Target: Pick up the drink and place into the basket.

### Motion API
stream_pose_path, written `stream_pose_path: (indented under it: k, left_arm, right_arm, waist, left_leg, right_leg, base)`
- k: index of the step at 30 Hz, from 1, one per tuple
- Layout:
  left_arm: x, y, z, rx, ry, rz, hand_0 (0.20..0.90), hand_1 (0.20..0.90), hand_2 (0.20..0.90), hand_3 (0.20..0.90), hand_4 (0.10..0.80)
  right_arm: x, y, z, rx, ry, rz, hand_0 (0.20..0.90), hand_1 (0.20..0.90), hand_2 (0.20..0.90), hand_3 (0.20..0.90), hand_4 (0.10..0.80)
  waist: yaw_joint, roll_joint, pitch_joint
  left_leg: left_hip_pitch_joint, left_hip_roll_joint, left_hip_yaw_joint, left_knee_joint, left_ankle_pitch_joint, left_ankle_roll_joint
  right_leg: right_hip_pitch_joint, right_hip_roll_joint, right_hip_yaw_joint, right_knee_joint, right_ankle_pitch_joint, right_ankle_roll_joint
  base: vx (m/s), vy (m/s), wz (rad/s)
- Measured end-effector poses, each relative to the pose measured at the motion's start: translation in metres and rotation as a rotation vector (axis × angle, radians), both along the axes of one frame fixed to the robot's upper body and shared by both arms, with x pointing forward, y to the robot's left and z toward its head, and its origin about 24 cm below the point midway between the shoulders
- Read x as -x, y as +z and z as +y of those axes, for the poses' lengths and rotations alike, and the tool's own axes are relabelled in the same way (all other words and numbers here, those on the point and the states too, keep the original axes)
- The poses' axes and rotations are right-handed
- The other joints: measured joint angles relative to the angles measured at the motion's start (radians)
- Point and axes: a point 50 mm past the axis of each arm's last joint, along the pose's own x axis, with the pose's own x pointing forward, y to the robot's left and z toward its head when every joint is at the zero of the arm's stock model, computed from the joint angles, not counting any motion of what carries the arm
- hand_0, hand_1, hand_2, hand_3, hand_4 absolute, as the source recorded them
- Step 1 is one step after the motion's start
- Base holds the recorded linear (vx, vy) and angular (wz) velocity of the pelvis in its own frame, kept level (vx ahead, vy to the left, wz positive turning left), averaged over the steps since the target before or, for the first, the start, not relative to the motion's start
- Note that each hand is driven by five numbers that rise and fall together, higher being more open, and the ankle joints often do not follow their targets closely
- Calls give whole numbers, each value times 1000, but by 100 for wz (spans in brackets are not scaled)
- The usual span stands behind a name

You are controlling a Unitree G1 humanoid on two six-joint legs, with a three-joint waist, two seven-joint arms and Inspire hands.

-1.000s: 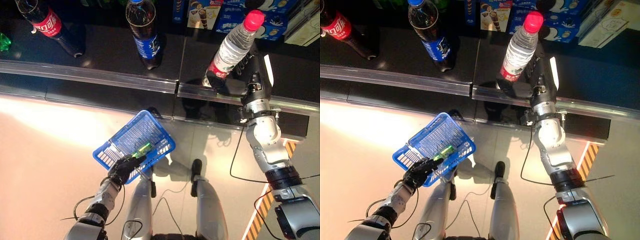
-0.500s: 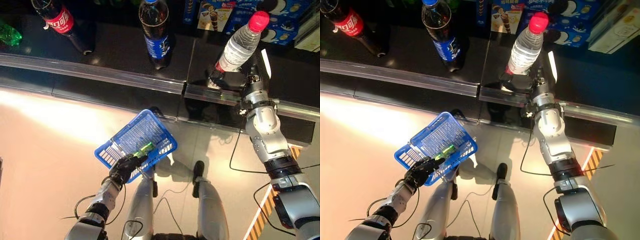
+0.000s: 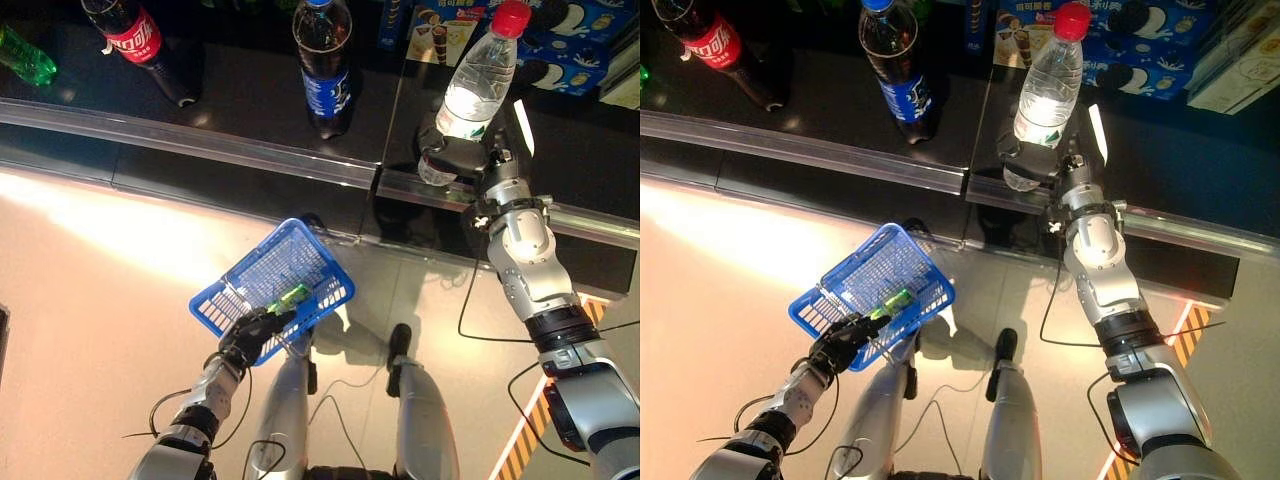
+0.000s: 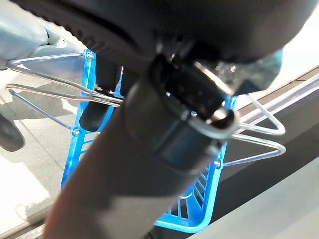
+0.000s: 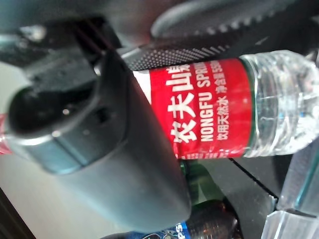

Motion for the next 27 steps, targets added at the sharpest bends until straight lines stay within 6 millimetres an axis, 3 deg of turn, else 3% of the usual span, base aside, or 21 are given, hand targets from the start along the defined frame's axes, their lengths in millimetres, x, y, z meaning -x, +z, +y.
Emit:
stream_pose_path:
  k: [12,19,27]
  left_arm:
    - [4,-3,0,4,5,17,300,300,300,200,100]
    - [20,-15,2,34,37,59,300,300,300,200,100]
    - [36,-25,3,55,70,98,300,300,300,200,100]
  right_arm:
    - [3,-10,6,110,-8,12,300,300,300,200,100]
    - [22,-25,17,165,82,22,300,300,300,200,100]
    - [42,-7,26,231,185,-69,300,300,300,200,100]
  waist:
    - [3,2,-1]
    - [-7,6,-4]
    - [-1,5,-7]
  left_leg:
    - [52,-1,0,-19,-1,2]
    - [146,-6,-1,-71,-4,11]
    - [258,-22,-16,-117,-19,17]
  right_leg:
    - [59,1,-4,-32,0,2]
    - [206,6,-32,-175,49,18]
    - [411,2,-84,-375,111,34]
  base:
    - [3,7,1]
    - [90,34,5]
    - [128,18,11]
